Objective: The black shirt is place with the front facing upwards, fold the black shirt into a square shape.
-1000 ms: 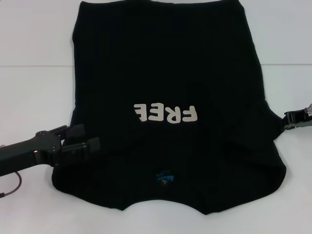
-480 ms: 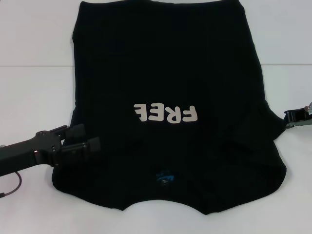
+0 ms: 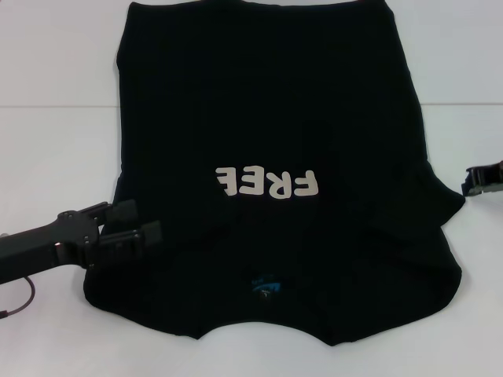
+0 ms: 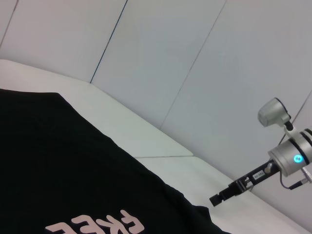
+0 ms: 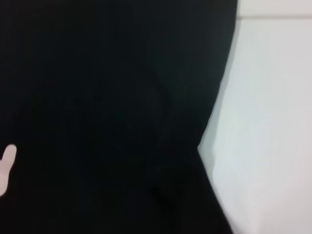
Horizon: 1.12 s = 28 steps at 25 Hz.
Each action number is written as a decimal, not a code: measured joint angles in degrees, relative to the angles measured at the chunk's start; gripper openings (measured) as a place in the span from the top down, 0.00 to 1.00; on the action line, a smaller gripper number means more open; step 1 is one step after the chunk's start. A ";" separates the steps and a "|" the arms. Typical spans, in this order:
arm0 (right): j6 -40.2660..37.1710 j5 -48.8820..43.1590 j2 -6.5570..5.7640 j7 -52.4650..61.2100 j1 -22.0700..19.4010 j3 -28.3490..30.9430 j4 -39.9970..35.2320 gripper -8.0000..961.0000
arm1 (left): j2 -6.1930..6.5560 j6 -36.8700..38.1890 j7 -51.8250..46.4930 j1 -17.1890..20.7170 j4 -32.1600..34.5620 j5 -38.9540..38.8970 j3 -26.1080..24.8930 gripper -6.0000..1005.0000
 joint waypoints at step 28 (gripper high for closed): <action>3.08 -2.56 0.32 -1.07 1.66 -3.61 2.96 0.15 | 0.00 0.16 0.00 0.00 0.00 0.00 0.00 0.10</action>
